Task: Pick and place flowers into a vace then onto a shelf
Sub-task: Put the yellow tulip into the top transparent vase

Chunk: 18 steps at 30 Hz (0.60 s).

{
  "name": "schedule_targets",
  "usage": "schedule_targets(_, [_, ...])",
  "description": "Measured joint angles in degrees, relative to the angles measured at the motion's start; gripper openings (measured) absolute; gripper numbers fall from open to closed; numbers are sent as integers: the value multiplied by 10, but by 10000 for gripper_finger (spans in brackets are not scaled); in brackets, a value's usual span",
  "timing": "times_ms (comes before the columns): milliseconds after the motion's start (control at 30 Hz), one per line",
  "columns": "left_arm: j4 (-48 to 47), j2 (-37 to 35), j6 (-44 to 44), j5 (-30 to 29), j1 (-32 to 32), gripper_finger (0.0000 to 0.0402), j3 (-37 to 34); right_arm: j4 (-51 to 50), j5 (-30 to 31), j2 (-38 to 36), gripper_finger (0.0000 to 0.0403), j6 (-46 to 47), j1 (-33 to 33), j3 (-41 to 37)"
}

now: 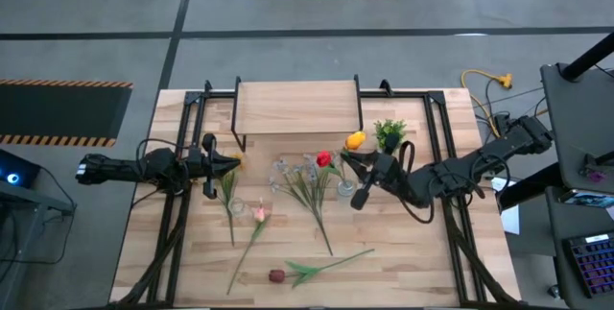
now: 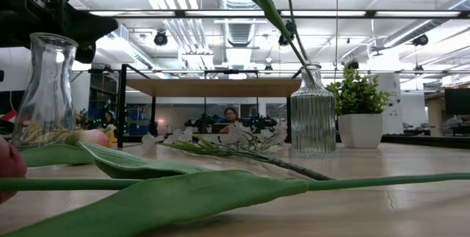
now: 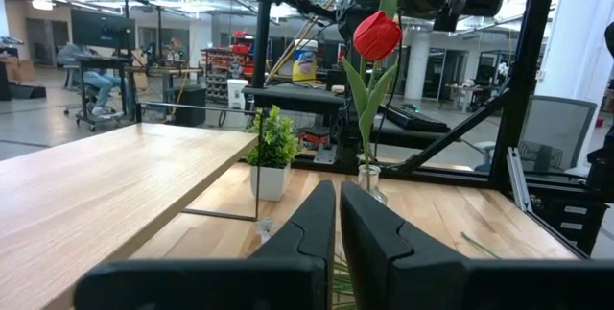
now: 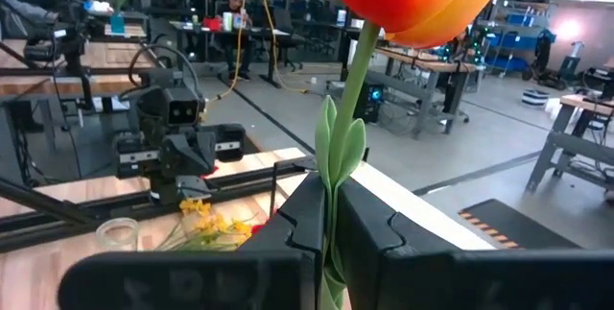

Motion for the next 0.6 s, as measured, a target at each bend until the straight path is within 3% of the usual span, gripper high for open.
schedule_targets(600, [0,0,0,0,0,3,0,-1,0,1,12,64,1,-75])
